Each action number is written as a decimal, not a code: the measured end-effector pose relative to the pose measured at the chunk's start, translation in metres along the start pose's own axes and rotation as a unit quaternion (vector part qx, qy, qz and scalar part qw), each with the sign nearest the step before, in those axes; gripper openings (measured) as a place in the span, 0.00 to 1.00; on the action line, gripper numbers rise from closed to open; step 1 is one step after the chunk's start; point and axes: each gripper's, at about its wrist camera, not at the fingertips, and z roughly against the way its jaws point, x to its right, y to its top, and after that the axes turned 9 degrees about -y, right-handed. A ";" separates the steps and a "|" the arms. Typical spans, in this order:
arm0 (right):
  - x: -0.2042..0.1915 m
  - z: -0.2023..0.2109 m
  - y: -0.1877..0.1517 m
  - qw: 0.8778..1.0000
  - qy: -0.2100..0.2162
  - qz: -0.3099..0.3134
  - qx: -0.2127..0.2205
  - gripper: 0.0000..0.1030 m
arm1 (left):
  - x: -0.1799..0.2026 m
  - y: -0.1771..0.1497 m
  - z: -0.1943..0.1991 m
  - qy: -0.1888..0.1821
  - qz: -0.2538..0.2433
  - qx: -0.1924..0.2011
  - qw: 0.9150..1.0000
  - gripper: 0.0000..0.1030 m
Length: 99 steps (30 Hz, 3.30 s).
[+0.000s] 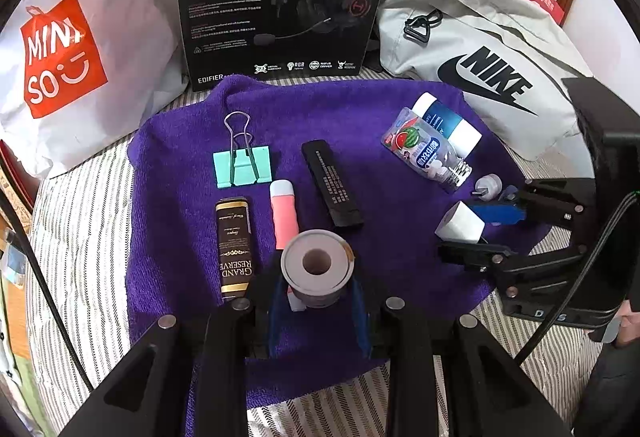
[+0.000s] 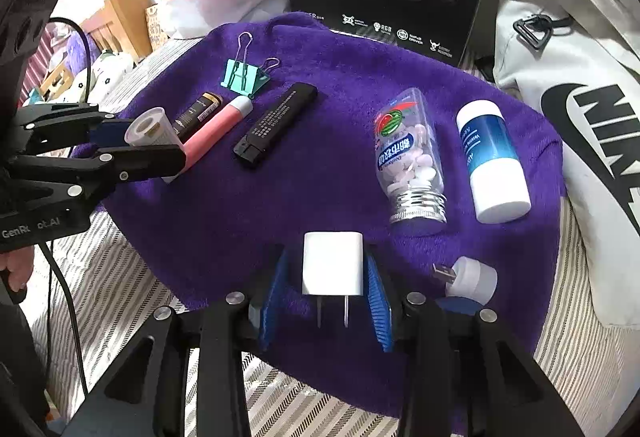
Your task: Organize rigid objects
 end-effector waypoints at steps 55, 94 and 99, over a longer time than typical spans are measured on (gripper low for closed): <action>0.040 0.100 -0.088 0.988 -0.045 -0.140 0.044 0.81 | 0.048 -0.045 0.046 0.020 0.021 0.009 1.000 0.81; 0.014 0.165 -0.134 0.968 -0.136 -0.195 0.077 1.00 | 0.092 -0.096 0.107 0.127 0.079 0.074 0.986 1.00; 0.013 0.161 -0.133 0.968 -0.139 -0.194 0.075 1.00 | 0.092 -0.096 0.103 0.128 0.078 0.069 0.986 1.00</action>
